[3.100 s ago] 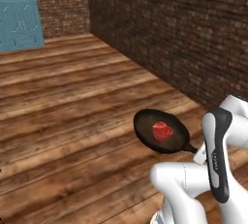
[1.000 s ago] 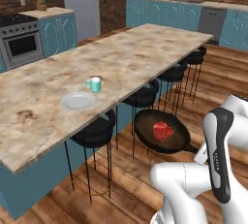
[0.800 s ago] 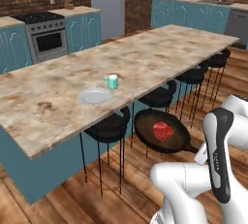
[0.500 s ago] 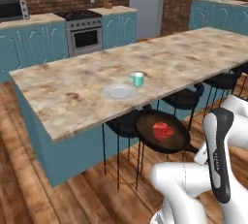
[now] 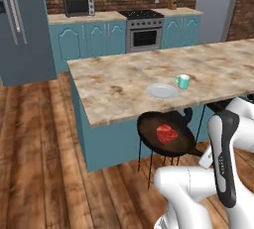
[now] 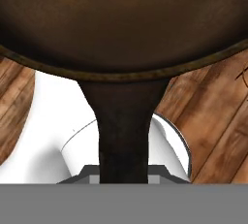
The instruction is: Pick up the pan with the steak in it and place it on the dining table. Then place the steak on the plate.
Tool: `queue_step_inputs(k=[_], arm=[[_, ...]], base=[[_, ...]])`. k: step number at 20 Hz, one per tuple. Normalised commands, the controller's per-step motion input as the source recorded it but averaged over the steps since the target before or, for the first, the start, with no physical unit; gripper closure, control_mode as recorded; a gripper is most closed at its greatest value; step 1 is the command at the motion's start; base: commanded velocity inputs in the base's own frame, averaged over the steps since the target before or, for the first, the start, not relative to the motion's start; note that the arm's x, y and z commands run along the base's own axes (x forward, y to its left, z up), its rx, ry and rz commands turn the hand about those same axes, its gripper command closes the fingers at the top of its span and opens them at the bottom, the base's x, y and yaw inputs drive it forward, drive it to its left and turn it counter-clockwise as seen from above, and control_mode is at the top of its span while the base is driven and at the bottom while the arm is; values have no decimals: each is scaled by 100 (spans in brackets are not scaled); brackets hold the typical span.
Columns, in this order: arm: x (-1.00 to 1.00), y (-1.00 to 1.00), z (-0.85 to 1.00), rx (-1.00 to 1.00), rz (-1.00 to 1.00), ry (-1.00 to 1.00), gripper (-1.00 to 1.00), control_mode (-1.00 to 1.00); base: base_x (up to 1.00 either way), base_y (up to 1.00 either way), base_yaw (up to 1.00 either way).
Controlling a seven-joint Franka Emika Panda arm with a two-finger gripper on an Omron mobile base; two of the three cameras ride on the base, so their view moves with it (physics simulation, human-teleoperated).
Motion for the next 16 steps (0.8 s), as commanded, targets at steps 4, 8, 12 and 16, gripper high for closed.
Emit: queue_step_inputs(k=[4, 8, 12, 16], arm=[[0, 0, 0, 0, 0, 0, 100, 100], [0, 0, 0, 0, 0, 0, 100, 100], [0, 0, 0, 0, 0, 0, 100, 100], [0, 0, 0, 0, 0, 0, 100, 100]], base=[[-8, 3, 29], [0, -35, 1], [0, -72, 1], [9, 0, 0]])
